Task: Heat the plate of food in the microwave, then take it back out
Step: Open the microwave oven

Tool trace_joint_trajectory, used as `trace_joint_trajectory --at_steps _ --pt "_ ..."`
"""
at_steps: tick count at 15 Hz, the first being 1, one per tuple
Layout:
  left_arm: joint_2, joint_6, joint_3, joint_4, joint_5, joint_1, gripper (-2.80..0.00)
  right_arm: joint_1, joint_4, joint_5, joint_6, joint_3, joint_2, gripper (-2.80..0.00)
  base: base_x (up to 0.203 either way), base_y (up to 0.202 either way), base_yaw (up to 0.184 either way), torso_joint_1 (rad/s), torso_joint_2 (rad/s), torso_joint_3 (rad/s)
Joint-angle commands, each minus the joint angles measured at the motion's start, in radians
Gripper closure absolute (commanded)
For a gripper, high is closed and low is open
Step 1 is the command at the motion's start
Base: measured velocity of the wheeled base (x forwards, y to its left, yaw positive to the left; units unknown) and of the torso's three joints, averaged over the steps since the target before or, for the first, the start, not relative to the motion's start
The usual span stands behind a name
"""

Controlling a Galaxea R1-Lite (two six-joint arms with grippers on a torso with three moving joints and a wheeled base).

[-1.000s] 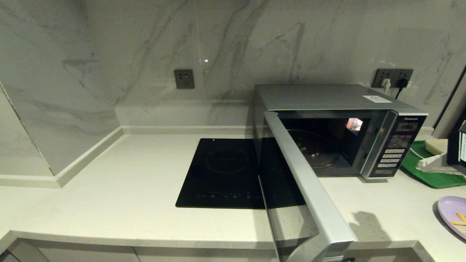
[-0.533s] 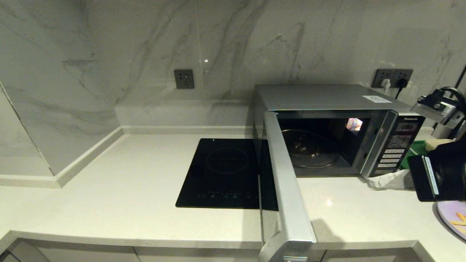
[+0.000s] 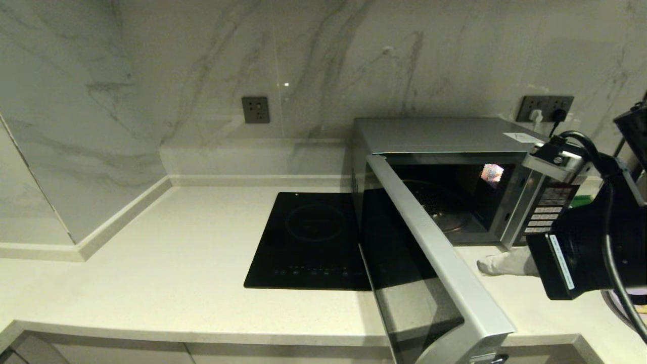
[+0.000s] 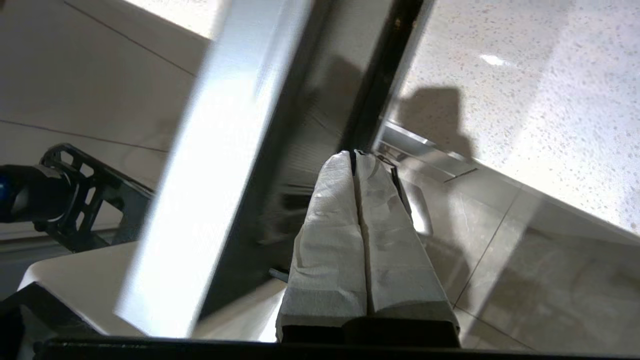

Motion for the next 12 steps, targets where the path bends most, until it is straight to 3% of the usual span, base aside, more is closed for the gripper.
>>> trace_joint_trajectory --at_steps 1,12 --pt "0.0 -0.001 0.0 -0.001 0.0 0.0 0.0 0.039 0.003 -0.002 -0.009 -0.013 0.026 0.0 0.0 0.0 0.0 0.0 0.0 0.0" --pt "0.0 -0.001 0.0 -0.001 0.0 0.0 0.0 0.091 0.002 -0.021 -0.015 -0.004 0.048 0.0 0.0 0.0 0.0 0.0 0.0 0.0"
